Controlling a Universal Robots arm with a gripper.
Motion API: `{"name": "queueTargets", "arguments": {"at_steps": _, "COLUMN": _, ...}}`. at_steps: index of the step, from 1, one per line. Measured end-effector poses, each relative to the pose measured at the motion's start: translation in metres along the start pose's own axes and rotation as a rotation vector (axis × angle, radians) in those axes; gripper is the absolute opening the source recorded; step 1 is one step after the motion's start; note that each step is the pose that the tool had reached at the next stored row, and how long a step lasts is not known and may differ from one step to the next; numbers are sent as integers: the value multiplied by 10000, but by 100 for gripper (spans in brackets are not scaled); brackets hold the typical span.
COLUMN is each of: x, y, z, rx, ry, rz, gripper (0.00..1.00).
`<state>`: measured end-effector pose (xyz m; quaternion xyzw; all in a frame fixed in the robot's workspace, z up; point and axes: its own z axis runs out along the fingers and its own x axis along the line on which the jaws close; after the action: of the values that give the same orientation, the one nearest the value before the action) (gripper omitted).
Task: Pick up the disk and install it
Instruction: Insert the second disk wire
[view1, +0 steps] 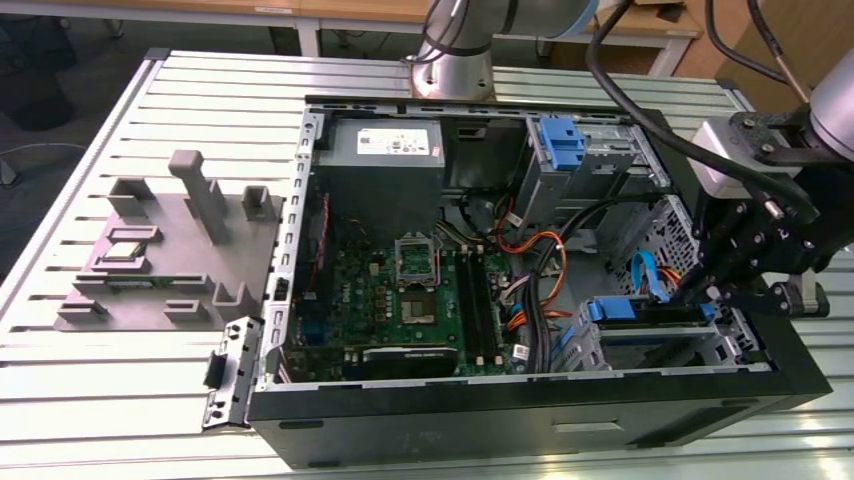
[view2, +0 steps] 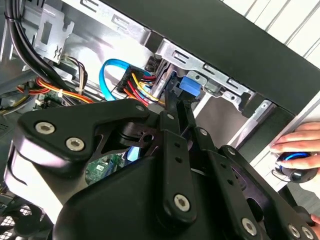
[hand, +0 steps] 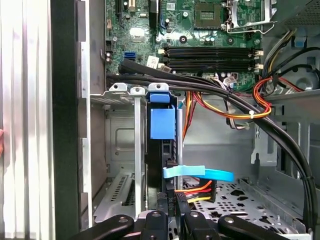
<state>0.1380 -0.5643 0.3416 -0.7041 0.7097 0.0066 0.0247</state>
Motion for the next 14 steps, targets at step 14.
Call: {"name": "queueTargets", "arguments": {"at_steps": 14, "x": 22, "y": 46, "z": 47, "rx": 234, "ry": -210, "rz": -530, "gripper": 21}}
